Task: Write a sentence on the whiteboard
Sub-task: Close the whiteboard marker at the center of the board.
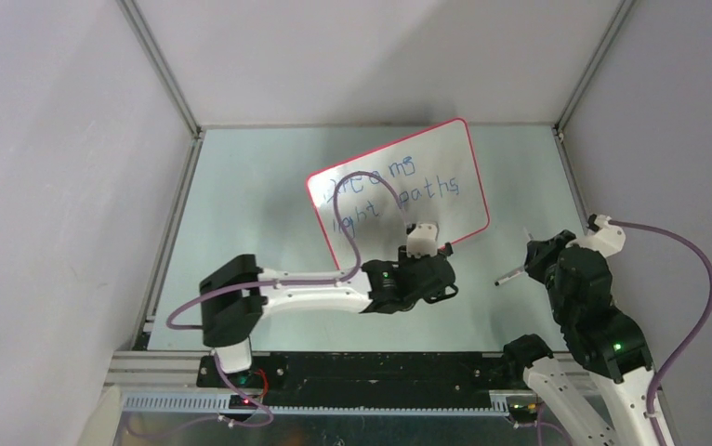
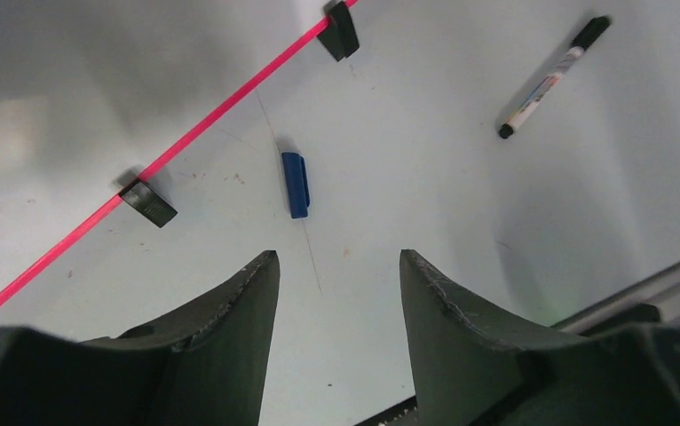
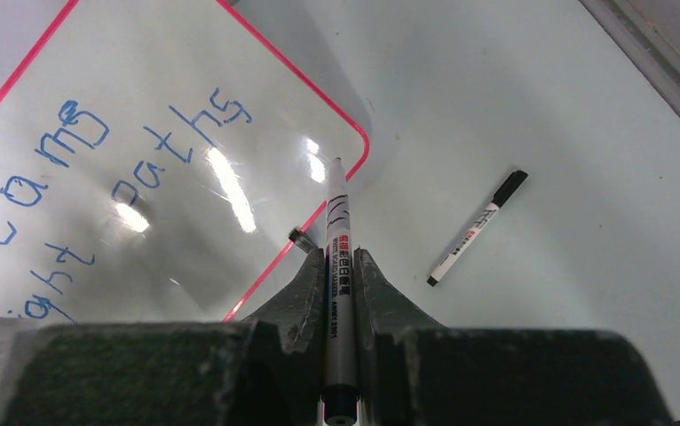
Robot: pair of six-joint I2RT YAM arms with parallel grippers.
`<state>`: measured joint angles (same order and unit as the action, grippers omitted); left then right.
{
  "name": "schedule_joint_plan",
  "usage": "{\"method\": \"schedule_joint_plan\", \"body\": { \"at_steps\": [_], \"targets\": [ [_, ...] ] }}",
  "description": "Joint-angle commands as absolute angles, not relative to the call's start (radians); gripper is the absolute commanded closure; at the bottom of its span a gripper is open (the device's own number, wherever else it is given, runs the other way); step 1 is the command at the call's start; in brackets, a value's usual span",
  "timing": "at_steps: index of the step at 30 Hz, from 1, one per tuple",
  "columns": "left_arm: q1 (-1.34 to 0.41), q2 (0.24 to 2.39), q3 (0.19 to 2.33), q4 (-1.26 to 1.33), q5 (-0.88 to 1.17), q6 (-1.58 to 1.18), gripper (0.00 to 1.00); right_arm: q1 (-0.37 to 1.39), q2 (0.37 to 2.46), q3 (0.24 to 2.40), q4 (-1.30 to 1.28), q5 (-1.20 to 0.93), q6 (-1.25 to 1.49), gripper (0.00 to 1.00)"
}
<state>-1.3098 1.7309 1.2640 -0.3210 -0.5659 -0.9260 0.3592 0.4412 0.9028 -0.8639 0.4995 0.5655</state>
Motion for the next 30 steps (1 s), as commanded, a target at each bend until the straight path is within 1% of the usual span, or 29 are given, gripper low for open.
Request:
{"method": "schedule_joint_plan", "body": {
  "at_steps": [1,4,12,30],
  "targets": [
    [-1.314,1.832,1.356,-0.39,-0.569,-0.919,0.43,0.36,0.412,0.907,-0.863,0.546,0.588,1.0],
    [-1.315,1.896,1.426,-0.437,-0.557,-0.888,0.43,0.36,0.396,0.907,-0.86,0.548,0.586,1.0],
    [-1.307,2.013,1.491,-0.478,-0.533,-0.854,0.45,0.361,0.384,0.907,-0.857,0.541,0.581,1.0],
    [-1.221,2.112,1.559,-0.472,-0.521,-0.819,0.47,0.362,0.385,0.906,-0.845,0.521,0.562,1.0]
  ]
}}
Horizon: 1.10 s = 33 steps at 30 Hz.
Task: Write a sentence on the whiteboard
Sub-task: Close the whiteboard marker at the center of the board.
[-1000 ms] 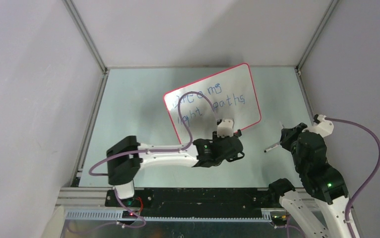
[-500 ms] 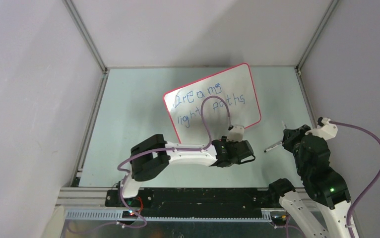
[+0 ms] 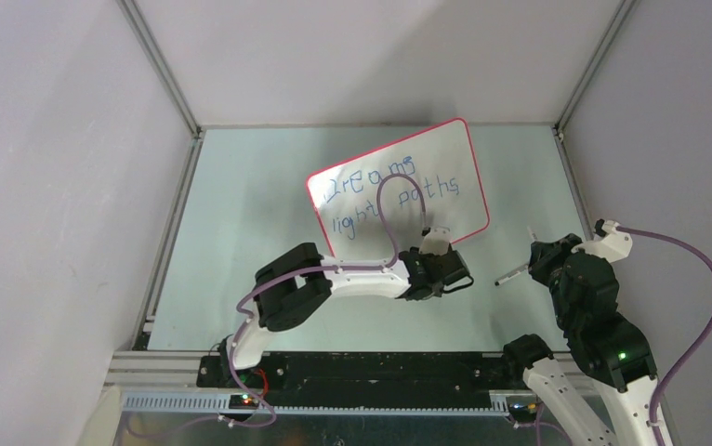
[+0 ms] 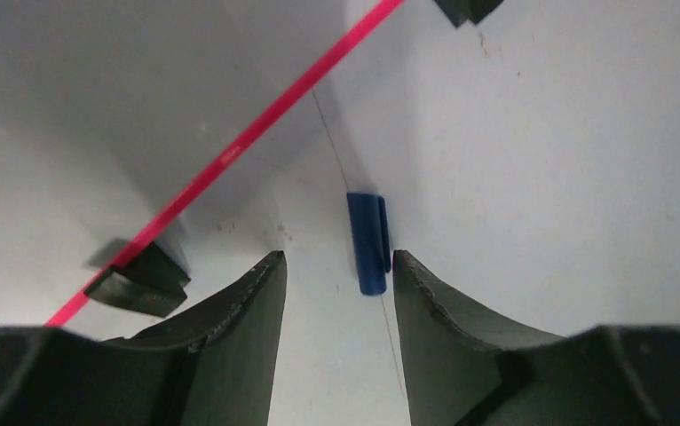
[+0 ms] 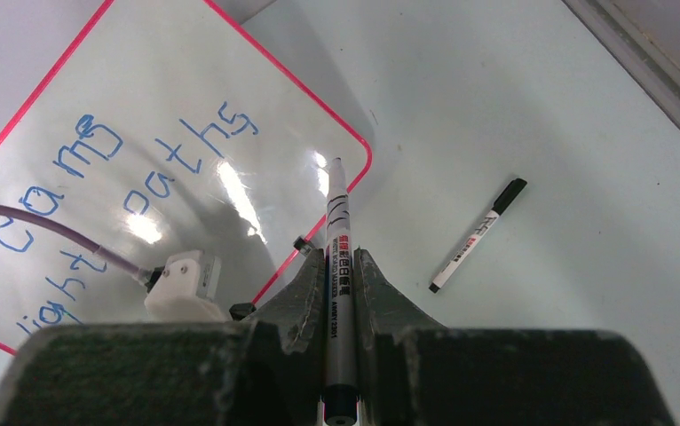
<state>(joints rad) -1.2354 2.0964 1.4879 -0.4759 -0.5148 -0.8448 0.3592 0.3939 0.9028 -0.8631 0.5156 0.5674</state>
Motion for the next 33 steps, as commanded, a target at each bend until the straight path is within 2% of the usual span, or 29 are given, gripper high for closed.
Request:
{"method": "schedule_joint_plan", "body": {
  "at_steps": [1,17,20,21,23,27,33],
  "targets": [
    [-1.219,2.117,1.564,-0.479,-0.521,-0.819,0.48,0.361,0.385,0.907,-0.845,0.521,0.562,1.0],
    [-1.21,2.168,1.589,-0.489,-0.471,-0.838,0.61,0.36,0.388,0.907,-0.844,0.514,0.562,1.0],
    [-1.21,2.167,1.58,-0.487,-0.47,-0.838,0.77,0.36,0.385,0.906,-0.842,0.512,0.562,1.0],
    [-1.21,2.163,1.574,-0.485,-0.471,-0.836,0.87,0.36,0.385,0.906,-0.842,0.511,0.561,1.0],
    [-1.211,2.138,1.564,-0.481,-0.48,-0.83,0.98,0.36,0.385,0.907,-0.84,0.505,0.559,1.0],
    [-1.21,2.068,1.501,-0.428,-0.476,-0.814,1.0,0.36,0.384,0.906,-0.835,0.492,0.546,1.0],
    [-1.201,1.838,1.344,-0.323,-0.447,-0.793,1.0,0.361,0.358,0.907,-0.829,0.413,0.488,1.0]
  ]
}}
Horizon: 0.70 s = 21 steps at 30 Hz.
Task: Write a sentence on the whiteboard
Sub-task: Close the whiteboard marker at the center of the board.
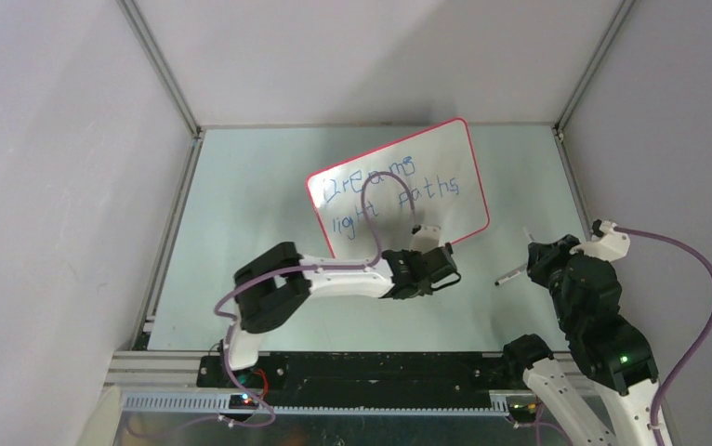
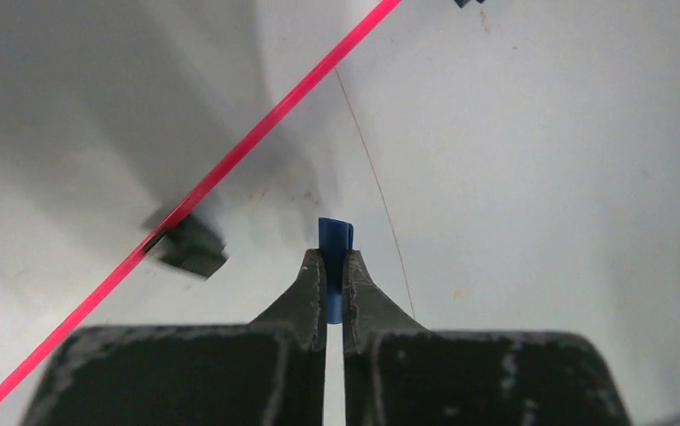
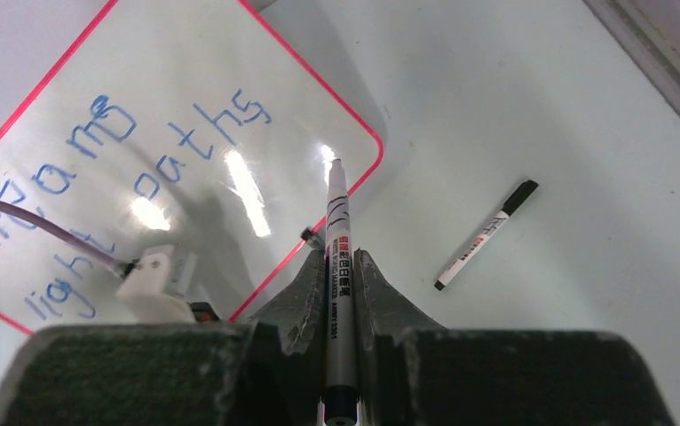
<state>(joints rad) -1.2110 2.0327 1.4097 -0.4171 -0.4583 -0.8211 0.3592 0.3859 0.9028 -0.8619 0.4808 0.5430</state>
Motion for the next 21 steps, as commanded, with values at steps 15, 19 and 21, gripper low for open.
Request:
{"method": "schedule_joint_plan", "body": {
  "at_steps": [15,19,21],
  "targets": [
    [-1.085,1.269,1.055,-0.201,-0.491,-1.266,1.0,0.362,0.309,0.813,-0.614,-0.22,0.376,1.0],
    [-1.085,1.214,1.032,-0.238,-0.554,-1.492,1.0,0.367,0.287,0.738,-0.427,-0.334,0.434,1.0],
    [-1.085,1.18,0.956,-0.178,-0.571,-1.612,1.0,0.372,0.284,0.701,-0.351,-0.353,0.457,1.0]
  ]
}}
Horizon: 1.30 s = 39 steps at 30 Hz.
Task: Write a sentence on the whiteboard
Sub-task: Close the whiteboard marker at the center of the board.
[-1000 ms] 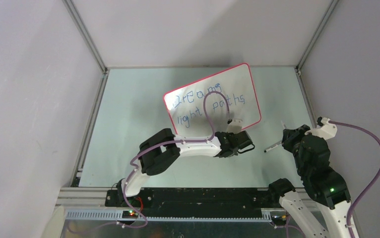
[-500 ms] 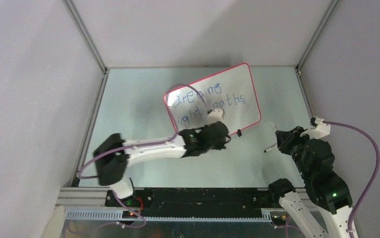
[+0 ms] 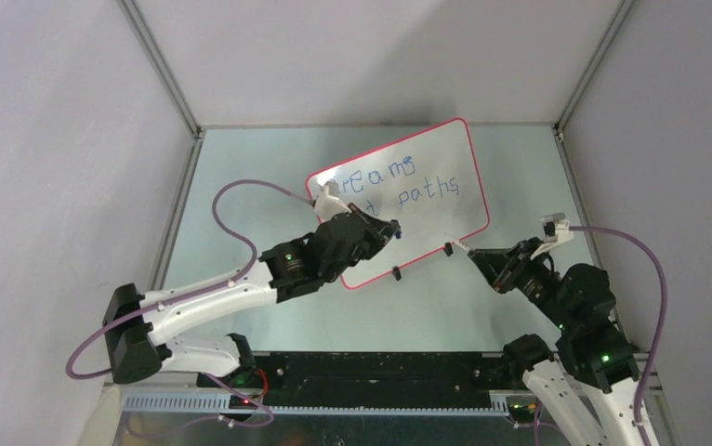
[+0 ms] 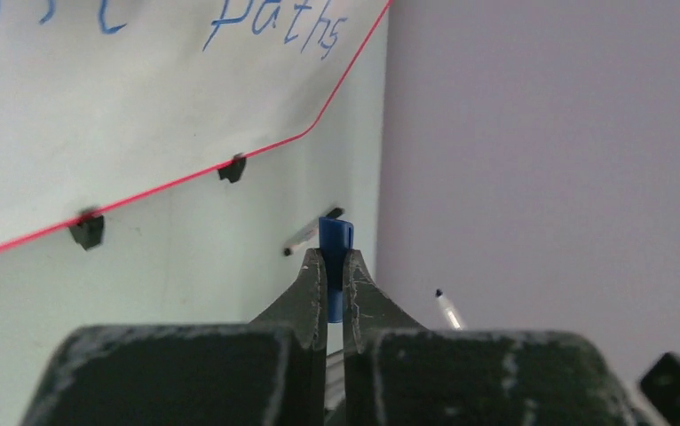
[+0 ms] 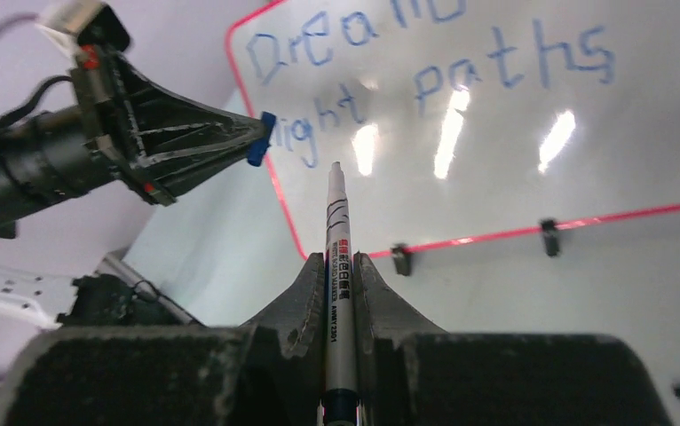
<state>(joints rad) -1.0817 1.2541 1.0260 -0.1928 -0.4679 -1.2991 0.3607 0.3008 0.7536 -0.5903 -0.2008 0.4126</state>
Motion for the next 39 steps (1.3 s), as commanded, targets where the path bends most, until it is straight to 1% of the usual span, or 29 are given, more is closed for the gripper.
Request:
{"method": "schedule_joint_plan", "body": {
  "at_steps": [1,2,6,11,15,19,26,39],
  "targets": [
    [-1.085,1.171,0.943,-0.159,-0.577,-1.646,1.0,0.376,0.288,0.693,-0.329,-0.355,0.46,1.0],
    [-1.085,1.155,0.923,-0.148,-0.594,-1.702,1.0,0.386,0.292,0.68,-0.296,-0.35,0.461,1.0],
    [-1.085,1.139,0.945,-0.24,-0.661,-1.813,1.0,0.444,0.345,0.671,-0.223,-0.323,0.434,1.0],
    [-1.085,1.108,0.928,-0.286,-0.718,-1.963,1.0,0.612,0.415,0.67,-0.156,-0.218,0.362,1.0],
    [-1.085,1.104,0.942,-0.312,-0.753,-1.989,1.0,0.735,0.47,0.688,-0.145,-0.109,0.303,1.0],
    [-1.085,1.109,0.959,-0.332,-0.751,-1.993,1.0,0.804,0.518,0.707,-0.141,-0.044,0.27,1.0],
    [-1.085,1.122,0.957,-0.313,-0.714,-2.002,1.0,0.855,0.564,0.718,-0.108,0.032,0.25,1.0],
    [-1.085,1.133,0.947,-0.276,-0.685,-2.0,1.0,0.878,0.638,0.754,-0.081,0.067,0.225,1.0]
  ]
}}
